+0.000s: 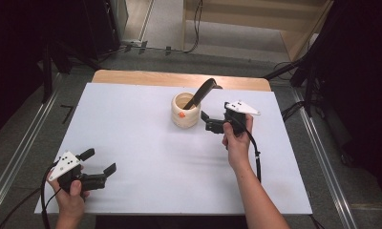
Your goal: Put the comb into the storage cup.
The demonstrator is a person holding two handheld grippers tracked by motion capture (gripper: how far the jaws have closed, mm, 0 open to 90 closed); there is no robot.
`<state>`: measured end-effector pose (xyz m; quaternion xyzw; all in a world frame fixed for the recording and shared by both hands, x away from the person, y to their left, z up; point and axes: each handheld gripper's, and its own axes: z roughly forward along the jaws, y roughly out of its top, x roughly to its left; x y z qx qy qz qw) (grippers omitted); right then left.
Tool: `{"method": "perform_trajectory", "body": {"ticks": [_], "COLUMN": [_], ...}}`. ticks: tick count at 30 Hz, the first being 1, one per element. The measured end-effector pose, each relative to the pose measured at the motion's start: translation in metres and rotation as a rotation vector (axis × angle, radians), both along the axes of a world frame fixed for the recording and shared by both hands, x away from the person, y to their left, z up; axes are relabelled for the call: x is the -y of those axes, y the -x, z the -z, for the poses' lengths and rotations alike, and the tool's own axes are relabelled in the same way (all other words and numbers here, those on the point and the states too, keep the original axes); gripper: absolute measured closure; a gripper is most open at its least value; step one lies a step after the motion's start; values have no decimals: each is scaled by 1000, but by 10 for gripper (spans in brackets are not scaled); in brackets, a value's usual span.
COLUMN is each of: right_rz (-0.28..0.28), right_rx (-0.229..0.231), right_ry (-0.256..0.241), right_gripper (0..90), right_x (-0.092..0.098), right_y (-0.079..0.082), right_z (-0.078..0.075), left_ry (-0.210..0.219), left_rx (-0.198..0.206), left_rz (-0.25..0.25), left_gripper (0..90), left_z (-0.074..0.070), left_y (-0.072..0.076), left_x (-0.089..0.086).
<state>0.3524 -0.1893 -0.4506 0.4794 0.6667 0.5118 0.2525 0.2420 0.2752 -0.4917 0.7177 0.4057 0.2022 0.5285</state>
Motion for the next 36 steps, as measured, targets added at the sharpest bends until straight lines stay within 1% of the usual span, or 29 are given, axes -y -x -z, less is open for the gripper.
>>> {"method": "perform_trajectory", "body": {"ticks": [6, 10, 15, 19, 25, 28, 36], "right_rz": [6, 16, 14, 15, 20, 21, 23], "right_rx": [6, 8, 23, 29, 33, 44, 49], "right_ry": [-5, 5, 16, 21, 15, 28, 34], "right_gripper": [0, 0, 0, 0, 0, 0, 0], "right_x": [10, 16, 23, 28, 37, 41, 50], "right_y": [9, 16, 24, 31, 40, 44, 56], "right_z": [4, 7, 11, 14, 18, 19, 22], "left_ry": [-3, -6, -11, -11, -12, -14, -15], "left_rx": [0, -2, -2, -3, 0, 1, 9], "left_rz": [0, 0, 4, 3, 3, 2, 4], "left_gripper": [0, 0, 0, 0, 0, 0, 0], "left_z": [0, 0, 0, 0, 0, 0, 0], "left_y": [0, 0, 0, 0, 1, 1, 1], "left_x": [0, 0, 1, 1, 1, 1, 1]}}
